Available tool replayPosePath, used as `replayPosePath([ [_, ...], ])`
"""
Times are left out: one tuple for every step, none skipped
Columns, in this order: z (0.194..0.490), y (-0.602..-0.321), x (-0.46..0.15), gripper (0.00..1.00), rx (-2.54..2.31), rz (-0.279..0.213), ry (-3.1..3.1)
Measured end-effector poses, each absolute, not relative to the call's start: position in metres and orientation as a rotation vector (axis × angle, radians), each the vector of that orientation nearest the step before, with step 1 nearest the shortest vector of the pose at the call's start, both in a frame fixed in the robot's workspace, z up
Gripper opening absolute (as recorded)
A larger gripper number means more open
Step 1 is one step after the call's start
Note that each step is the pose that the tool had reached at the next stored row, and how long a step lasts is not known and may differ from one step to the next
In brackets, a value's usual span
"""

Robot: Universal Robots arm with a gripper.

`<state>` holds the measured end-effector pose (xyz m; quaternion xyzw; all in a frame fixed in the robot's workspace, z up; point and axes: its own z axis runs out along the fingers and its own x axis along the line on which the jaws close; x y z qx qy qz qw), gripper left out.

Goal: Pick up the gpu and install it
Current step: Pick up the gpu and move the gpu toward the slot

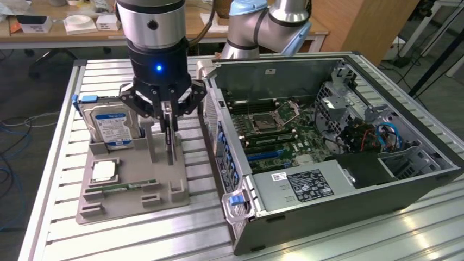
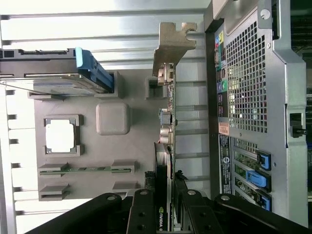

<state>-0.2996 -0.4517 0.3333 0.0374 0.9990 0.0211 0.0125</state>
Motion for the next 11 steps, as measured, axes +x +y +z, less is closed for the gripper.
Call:
replayPosePath([
  [0.335, -0.4516, -0.2997, 0.26, 0.117, 0.066, 3.114],
  [0.3362, -0.4516, -0.2997, 0.26, 0.117, 0.065, 3.114],
  [0.3362, -0.4517, -0.2996, 0.26, 0.116, 0.065, 3.114],
  [0.3362, -0.4517, -0.2996, 0.26, 0.116, 0.064, 3.114],
  [0.3363, -0.4517, -0.2996, 0.26, 0.116, 0.064, 3.114],
  [0.3363, -0.4517, -0.2996, 0.26, 0.116, 0.064, 3.114],
  [0.3364, -0.4517, -0.2996, 0.26, 0.116, 0.064, 3.114],
  [0.3364, -0.4516, -0.2996, 0.26, 0.116, 0.064, 3.114],
  [0.3364, -0.4516, -0.2996, 0.26, 0.116, 0.064, 3.114],
  [0.3364, -0.4516, -0.2996, 0.26, 0.116, 0.064, 3.114],
  [0.3364, -0.4516, -0.2996, 0.26, 0.116, 0.064, 3.114],
])
